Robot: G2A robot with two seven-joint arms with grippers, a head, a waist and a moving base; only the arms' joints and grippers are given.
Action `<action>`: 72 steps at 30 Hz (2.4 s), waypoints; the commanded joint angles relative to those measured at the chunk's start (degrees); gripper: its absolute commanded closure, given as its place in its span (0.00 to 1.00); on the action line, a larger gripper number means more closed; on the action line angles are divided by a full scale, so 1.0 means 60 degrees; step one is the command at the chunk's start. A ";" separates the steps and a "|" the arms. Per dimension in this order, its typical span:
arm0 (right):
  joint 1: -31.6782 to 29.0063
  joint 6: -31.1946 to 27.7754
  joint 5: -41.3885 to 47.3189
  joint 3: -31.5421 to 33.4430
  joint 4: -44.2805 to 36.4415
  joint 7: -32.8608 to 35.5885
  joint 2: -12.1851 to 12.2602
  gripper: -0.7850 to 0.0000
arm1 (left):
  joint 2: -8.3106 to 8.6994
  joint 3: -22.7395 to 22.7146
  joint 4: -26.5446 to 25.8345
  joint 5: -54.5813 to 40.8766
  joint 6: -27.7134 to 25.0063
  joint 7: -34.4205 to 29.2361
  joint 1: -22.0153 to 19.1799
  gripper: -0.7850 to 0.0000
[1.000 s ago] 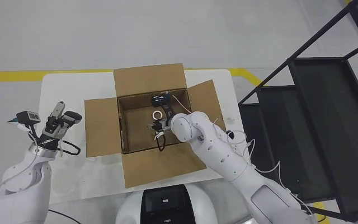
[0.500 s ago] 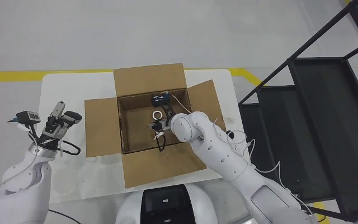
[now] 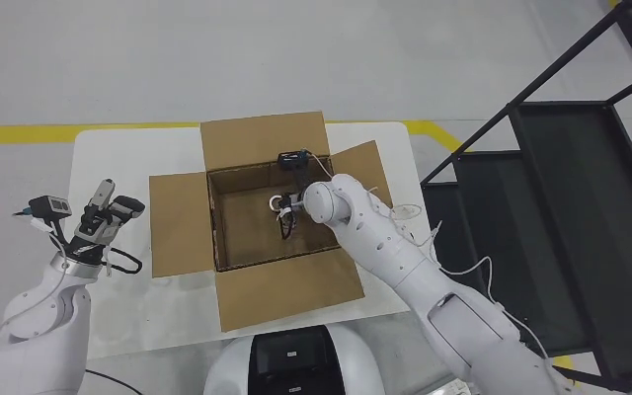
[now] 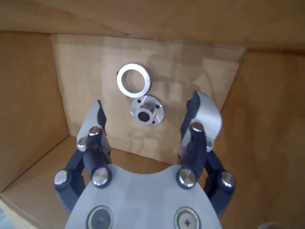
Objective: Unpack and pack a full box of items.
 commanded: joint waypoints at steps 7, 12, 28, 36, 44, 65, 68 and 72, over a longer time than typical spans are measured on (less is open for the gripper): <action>-0.0150 -0.0414 -0.0664 -0.0317 -0.0731 -0.1493 -0.0115 0.55 | 0.0000 0.0000 0.0000 0.0000 0.0000 0.0000 0.0000 0.00; -0.0787 -0.0164 -0.1609 -0.0234 -0.1797 -0.1272 0.0063 0.32 | 0.0000 0.0000 0.0000 0.0000 0.0000 0.0000 0.0000 0.00; -0.1371 -0.0762 -0.1201 0.0122 -0.1381 -0.1968 0.0041 0.02 | 0.0000 0.0000 0.0000 0.0000 0.0000 0.0000 0.0000 0.00; -0.1268 -0.0815 -0.1197 0.0075 -0.1112 -0.1999 0.0002 0.00 | 0.0000 0.0000 0.0000 0.0000 0.0000 0.0000 0.0000 0.00; -0.1339 -0.0922 -0.1234 0.0041 -0.1071 -0.2056 0.0004 0.00 | 0.0000 0.0000 0.0000 0.0000 0.0000 0.0000 0.0000 0.00; -0.1465 -0.0627 -0.1066 0.0182 0.0105 -0.3811 -0.0234 0.75 | 0.0000 0.0000 0.0000 0.0000 0.0000 0.0000 0.0000 0.00; -0.1416 -0.0446 -0.1155 0.0095 0.0241 -0.3919 -0.0301 0.77 | 0.0000 0.0000 0.0000 0.0000 0.0000 0.0000 0.0000 0.00; -0.1289 -0.0373 -0.1282 -0.0035 0.0519 -0.4066 -0.0396 0.74 | 0.0000 0.0000 0.0000 0.0000 0.0000 0.0000 0.0000 0.00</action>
